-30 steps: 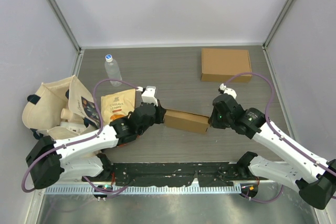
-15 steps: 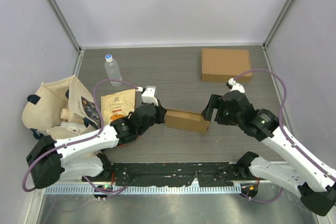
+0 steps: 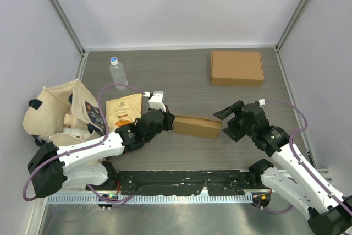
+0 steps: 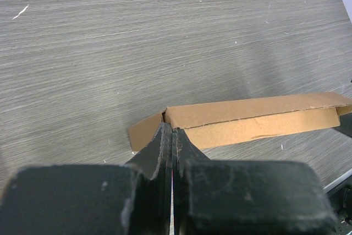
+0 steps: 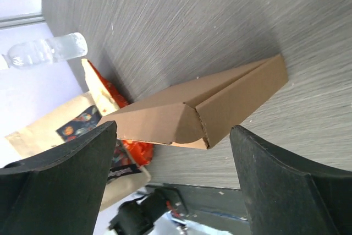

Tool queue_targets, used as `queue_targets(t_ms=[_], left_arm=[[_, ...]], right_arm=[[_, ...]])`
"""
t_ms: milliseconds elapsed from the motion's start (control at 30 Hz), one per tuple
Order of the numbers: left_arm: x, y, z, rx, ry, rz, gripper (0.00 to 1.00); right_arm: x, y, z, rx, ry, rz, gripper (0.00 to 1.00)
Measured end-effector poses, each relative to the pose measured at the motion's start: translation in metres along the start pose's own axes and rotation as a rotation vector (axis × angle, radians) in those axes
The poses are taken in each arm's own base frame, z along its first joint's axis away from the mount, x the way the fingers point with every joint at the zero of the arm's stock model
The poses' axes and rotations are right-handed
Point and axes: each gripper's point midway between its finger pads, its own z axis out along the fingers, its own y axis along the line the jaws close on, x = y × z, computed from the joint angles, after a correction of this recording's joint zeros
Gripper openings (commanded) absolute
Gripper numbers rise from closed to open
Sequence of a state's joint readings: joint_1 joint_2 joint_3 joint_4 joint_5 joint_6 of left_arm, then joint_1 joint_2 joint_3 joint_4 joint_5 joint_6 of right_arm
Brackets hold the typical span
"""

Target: Fold the paper box

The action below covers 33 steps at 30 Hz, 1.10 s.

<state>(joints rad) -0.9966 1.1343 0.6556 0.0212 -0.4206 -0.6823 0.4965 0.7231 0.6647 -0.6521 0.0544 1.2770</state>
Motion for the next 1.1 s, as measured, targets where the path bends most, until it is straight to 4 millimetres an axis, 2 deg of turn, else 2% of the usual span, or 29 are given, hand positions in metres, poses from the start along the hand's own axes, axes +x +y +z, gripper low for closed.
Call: queue_targets(t_ms=[67, 300, 467, 500, 567, 600, 700, 800, 867, 967, 1000, 1100], left_arm=[[0.0, 0.0, 0.0, -0.001, -0.001, 0.001, 0.0], [0.0, 0.003, -0.002, -0.009, -0.007, 0.002, 0.0], [0.001, 0.002, -0.003, -0.008, -0.006, 0.003, 0.0], [0.001, 0.002, -0.003, -0.007, -0.005, 0.003, 0.03], [0.002, 0.002, -0.003, -0.005, -0.004, 0.001, 0.14], [0.003, 0.002, -0.004, -0.001, -0.003, -0.003, 0.34], [0.01, 0.004, -0.009, 0.013, 0.018, -0.017, 0.58], [0.024, 0.008, -0.019, 0.032, 0.064, -0.02, 0.71], [0.025, 0.009, -0.03, 0.046, 0.086, -0.027, 0.74], [0.011, 0.004, -0.045, 0.072, 0.095, -0.072, 0.97], [0.004, 0.002, -0.048, 0.079, 0.099, -0.101, 1.0], [-0.016, 0.005, -0.046, 0.086, 0.102, -0.222, 0.99]], right_arm=[[0.006, -0.004, 0.003, -0.014, 0.025, 0.074, 0.85], [0.025, -0.014, 0.02, -0.024, 0.108, 0.23, 0.68], [0.027, -0.011, 0.023, -0.069, 0.117, 0.297, 0.56], [0.027, -0.01, 0.023, -0.074, 0.119, 0.308, 0.53], [0.026, -0.008, 0.024, -0.087, 0.117, 0.325, 0.49], [0.026, -0.008, 0.026, -0.093, 0.117, 0.334, 0.47], [0.027, -0.01, 0.03, -0.119, 0.119, 0.36, 0.46], [0.028, -0.008, 0.031, -0.138, 0.125, 0.369, 0.45], [0.028, -0.008, 0.031, -0.145, 0.126, 0.374, 0.45], [0.028, -0.008, 0.032, -0.151, 0.126, 0.376, 0.45], [0.028, -0.008, 0.032, -0.153, 0.126, 0.376, 0.45], [0.028, -0.007, 0.033, -0.155, 0.125, 0.372, 0.45]])
